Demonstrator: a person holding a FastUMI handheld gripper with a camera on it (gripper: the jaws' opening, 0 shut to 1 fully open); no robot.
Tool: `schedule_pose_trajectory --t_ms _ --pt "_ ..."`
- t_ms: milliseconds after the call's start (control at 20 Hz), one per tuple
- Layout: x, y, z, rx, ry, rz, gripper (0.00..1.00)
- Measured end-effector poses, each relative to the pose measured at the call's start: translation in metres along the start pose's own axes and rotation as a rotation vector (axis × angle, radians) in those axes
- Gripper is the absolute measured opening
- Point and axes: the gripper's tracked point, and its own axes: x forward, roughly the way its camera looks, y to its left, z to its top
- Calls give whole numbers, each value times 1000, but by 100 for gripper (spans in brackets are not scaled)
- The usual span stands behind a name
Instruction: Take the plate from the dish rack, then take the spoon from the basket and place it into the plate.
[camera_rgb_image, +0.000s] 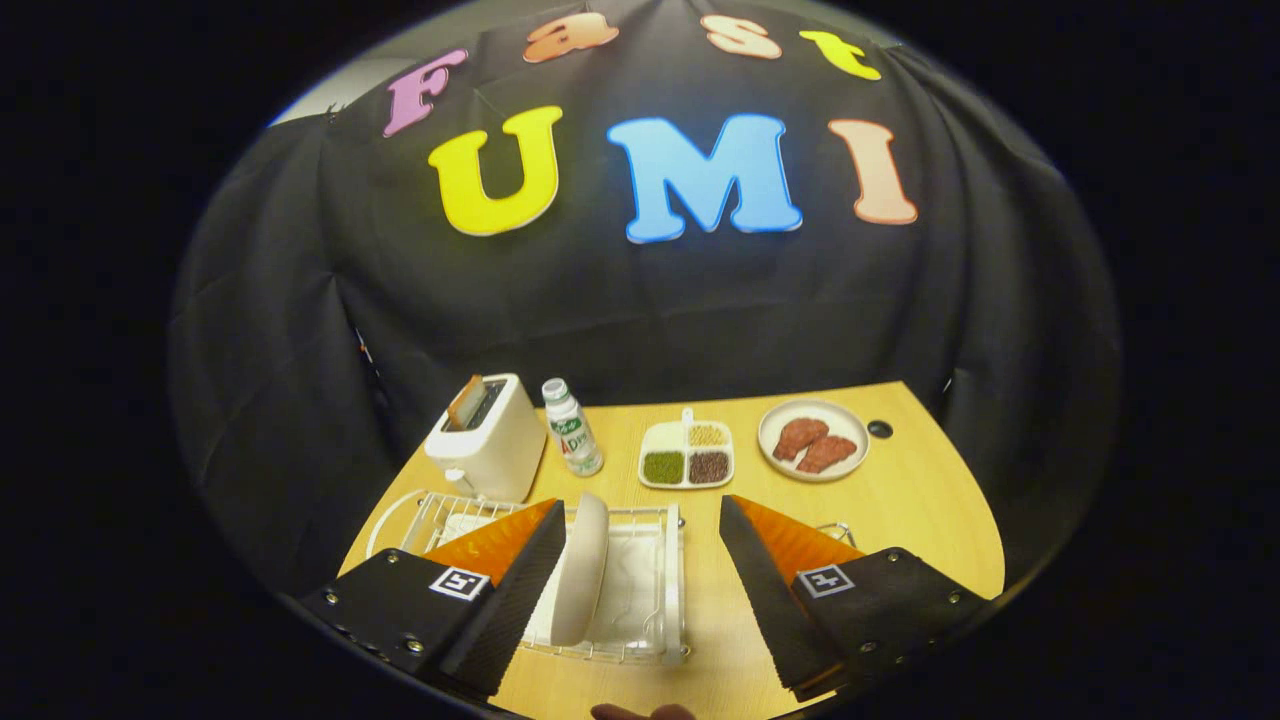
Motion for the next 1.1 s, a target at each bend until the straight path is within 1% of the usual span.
schedule_pose_trajectory --t_ms 200,350,750,1100 --pt "16 20 -27 74 161 68 96" --pt "29 26 -39 91 242 79 96" --pt "59 30 -54 53 342 30 96" --pt "90 29 -83 -1 429 -79 96"
